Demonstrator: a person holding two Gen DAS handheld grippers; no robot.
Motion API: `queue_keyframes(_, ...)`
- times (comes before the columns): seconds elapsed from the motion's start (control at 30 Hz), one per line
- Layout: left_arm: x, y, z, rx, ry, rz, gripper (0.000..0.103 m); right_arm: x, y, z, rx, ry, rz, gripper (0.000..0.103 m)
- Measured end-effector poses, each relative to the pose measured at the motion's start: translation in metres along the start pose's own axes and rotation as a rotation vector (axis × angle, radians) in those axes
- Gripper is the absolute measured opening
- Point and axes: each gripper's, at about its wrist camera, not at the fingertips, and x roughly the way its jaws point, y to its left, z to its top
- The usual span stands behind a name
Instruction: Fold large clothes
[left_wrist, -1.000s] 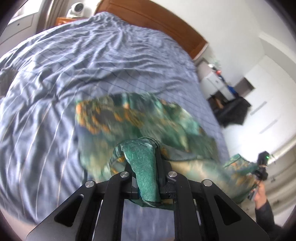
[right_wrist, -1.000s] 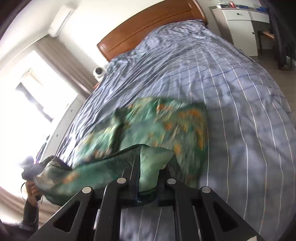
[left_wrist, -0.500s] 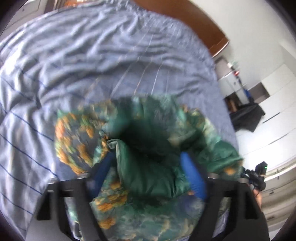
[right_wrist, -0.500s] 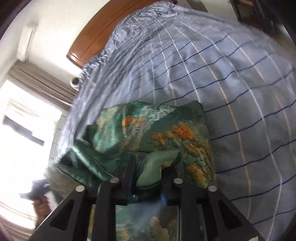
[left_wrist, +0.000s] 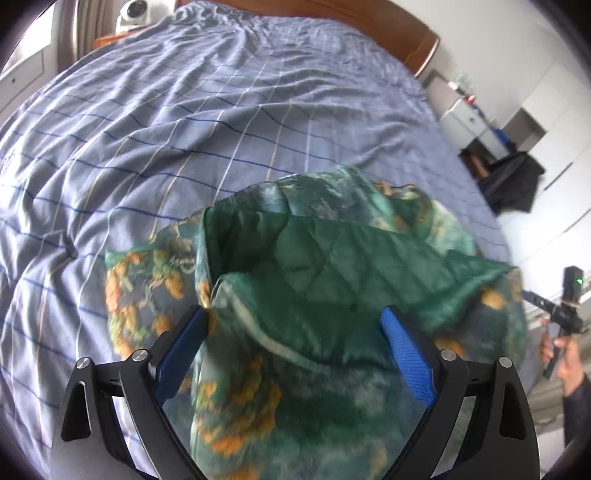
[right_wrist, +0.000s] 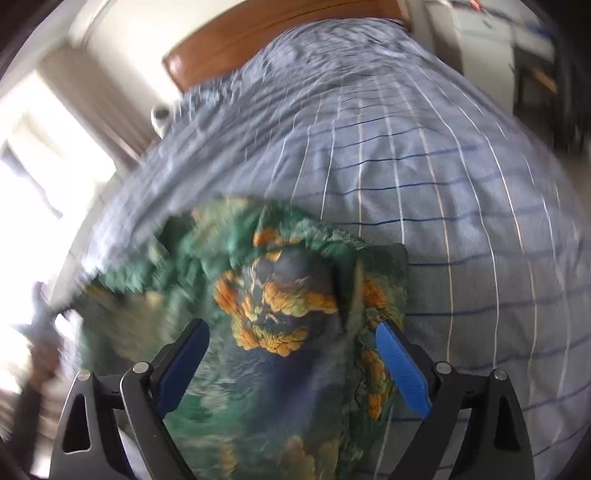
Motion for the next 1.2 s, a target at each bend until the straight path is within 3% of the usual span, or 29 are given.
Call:
queue_keyframes(0.03,0.005,-0.001,0.001,-0.006,0.009,0.018,0.075,0.009,0.008,0.000,-0.041,0.008,-0.046,0.093)
queue_keyframes(0.07,0.010,0.000,0.001,-0.012,0.025,0.033,0.046,0.017,0.014,0.000,-0.066,0.004,-0.092,0.087)
queue_keyframes(0.1,0.013,0.000,0.001,-0.019,0.039,0.066,0.032,0.021,0.017,0.000,-0.081,-0.004,-0.118,0.075)
queue_keyframes(0.13,0.013,-0.001,-0.001,-0.016,0.039,0.097,0.023,0.025,0.021,0.000,-0.096,-0.007,-0.159,0.033)
queue_keyframes(0.17,0.008,-0.005,-0.003,0.005,0.021,0.121,0.018,0.028,0.023,0.001,-0.094,-0.010,-0.203,0.014)
queue_keyframes(0.23,-0.007,-0.011,-0.004,0.037,-0.022,0.153,0.016,0.019,0.028,0.001,-0.093,-0.049,-0.232,0.013)
queue_keyframes(0.43,-0.064,-0.027,0.030,0.063,-0.237,0.199,0.015,-0.037,0.066,0.029,-0.227,-0.295,-0.327,0.012)
queue_keyframes(0.53,-0.056,-0.033,0.050,0.072,-0.315,0.252,0.015,-0.043,0.071,0.057,-0.214,-0.385,-0.331,0.012)
queue_keyframes(0.63,-0.018,-0.030,0.058,0.100,-0.327,0.319,0.016,-0.021,0.070,0.076,-0.209,-0.388,-0.356,0.012)
queue_keyframes(0.73,0.028,-0.017,0.054,0.104,-0.276,0.347,0.017,0.026,0.056,0.079,-0.214,-0.322,-0.408,0.012)
queue_keyframes(0.8,0.055,-0.004,0.042,0.104,-0.248,0.361,0.023,0.057,0.044,0.072,-0.207,-0.262,-0.418,0.012)
queue_keyframes(0.9,0.069,0.010,0.027,0.057,-0.264,0.337,0.049,0.095,0.025,0.055,-0.180,-0.196,-0.397,0.012)
queue_keyframes(1.03,0.066,0.025,0.027,-0.036,-0.287,0.317,0.088,0.117,0.010,0.047,-0.128,-0.174,-0.361,0.015)
queue_keyframes(1.2,0.061,0.037,0.026,-0.109,-0.270,0.250,0.097,0.123,-0.009,0.051,-0.047,-0.151,-0.298,0.028)
